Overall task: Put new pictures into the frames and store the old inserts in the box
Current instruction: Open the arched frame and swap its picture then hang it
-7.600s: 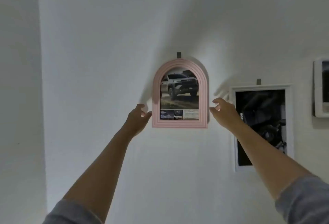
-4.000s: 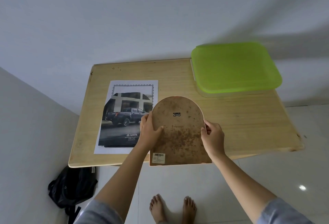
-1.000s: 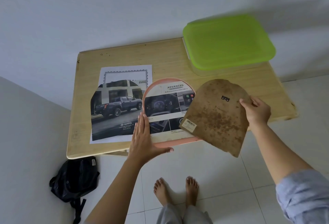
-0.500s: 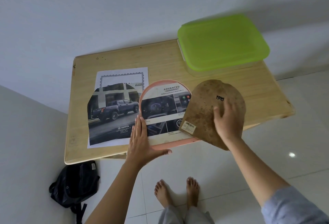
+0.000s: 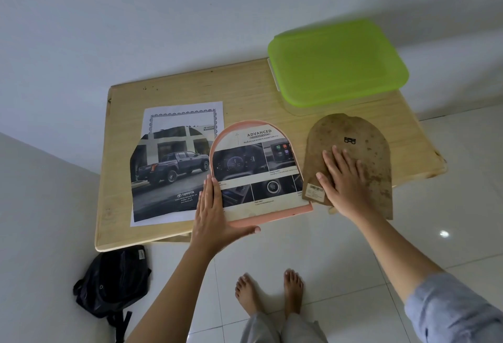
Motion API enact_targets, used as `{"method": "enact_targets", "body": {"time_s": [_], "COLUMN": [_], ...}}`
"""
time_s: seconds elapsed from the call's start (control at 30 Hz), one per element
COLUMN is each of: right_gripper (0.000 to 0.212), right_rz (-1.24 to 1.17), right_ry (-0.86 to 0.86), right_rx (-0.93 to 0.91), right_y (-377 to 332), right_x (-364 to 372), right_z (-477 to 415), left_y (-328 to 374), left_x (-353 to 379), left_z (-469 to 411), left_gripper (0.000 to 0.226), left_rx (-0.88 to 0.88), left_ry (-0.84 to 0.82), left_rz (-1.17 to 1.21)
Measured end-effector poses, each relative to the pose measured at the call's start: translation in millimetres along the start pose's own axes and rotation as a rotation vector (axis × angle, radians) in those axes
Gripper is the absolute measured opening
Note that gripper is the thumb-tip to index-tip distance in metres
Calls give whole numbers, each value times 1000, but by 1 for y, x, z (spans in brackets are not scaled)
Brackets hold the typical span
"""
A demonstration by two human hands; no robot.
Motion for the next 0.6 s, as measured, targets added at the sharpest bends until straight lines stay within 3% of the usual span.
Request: {"method": "enact_targets", "body": {"time_s": [0.17, 0.23, 0.33, 0.47, 0.6], "right_gripper": [83, 78, 62, 65, 69], "right_rz": [3, -34, -125, -75, -29], "right_ry": [-46, -53, 33, 54, -19], "right_rx": [-84, -94, -17, 155, 94], "right_y": [27, 29, 19, 3, -7], "right_x": [-8, -12, -15, -7, 0], "right_z": [-4, -4, -4, -11, -14], "left_y": [0, 0, -1, 0, -4], "left_x": [-1, -1, -1, -1, -3], "left_z": [1, 1, 1, 0, -2], "left_gripper": [142, 143, 142, 141, 142], "left_rx": [-1, 1, 2, 16, 34], "left_ry": [5, 5, 10, 13, -1], "left_rz": [8, 17, 35, 52, 53]}}
Point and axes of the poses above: each hand's wrist, its own z-axis away from the middle knuckle, its own x-axis out of the palm, y = z × x, the point moved 4 cm from there along -z, towards the middle knuckle, and after that the axes turned 3 degrees about -z, right-handed, at the moved point
